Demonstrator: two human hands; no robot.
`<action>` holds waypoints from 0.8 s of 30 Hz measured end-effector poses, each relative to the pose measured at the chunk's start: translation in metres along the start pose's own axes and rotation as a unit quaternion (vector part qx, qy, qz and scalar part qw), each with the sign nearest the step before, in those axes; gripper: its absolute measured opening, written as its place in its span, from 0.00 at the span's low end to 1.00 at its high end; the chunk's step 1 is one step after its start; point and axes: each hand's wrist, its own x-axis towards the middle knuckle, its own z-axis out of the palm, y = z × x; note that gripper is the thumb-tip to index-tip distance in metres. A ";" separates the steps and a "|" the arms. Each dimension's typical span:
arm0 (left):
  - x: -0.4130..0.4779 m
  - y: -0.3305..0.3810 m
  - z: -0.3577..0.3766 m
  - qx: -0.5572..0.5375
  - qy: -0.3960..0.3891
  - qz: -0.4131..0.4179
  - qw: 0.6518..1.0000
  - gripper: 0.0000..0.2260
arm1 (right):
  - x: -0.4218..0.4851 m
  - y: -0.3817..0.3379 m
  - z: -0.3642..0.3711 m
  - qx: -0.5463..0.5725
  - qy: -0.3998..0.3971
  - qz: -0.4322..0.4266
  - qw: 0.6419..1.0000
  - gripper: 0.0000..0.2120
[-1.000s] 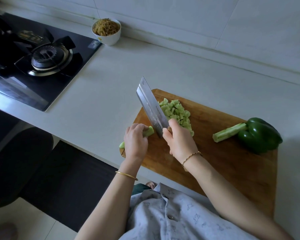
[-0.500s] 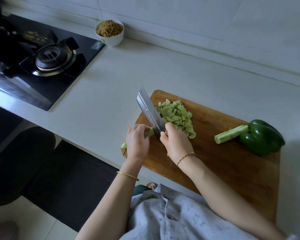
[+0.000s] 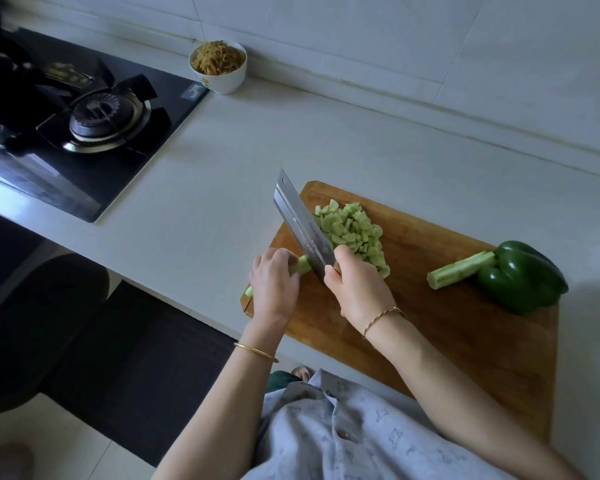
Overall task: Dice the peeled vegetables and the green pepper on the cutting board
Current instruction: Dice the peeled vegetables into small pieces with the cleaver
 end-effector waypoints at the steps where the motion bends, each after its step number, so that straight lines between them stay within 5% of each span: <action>1: 0.000 0.000 0.000 -0.005 -0.002 0.001 1.000 0.05 | 0.002 0.000 0.000 -0.007 -0.004 0.000 1.000 0.08; 24: 0.002 -0.003 0.004 -0.001 0.007 0.014 1.000 0.06 | 0.005 -0.001 0.003 0.010 0.000 0.005 1.000 0.09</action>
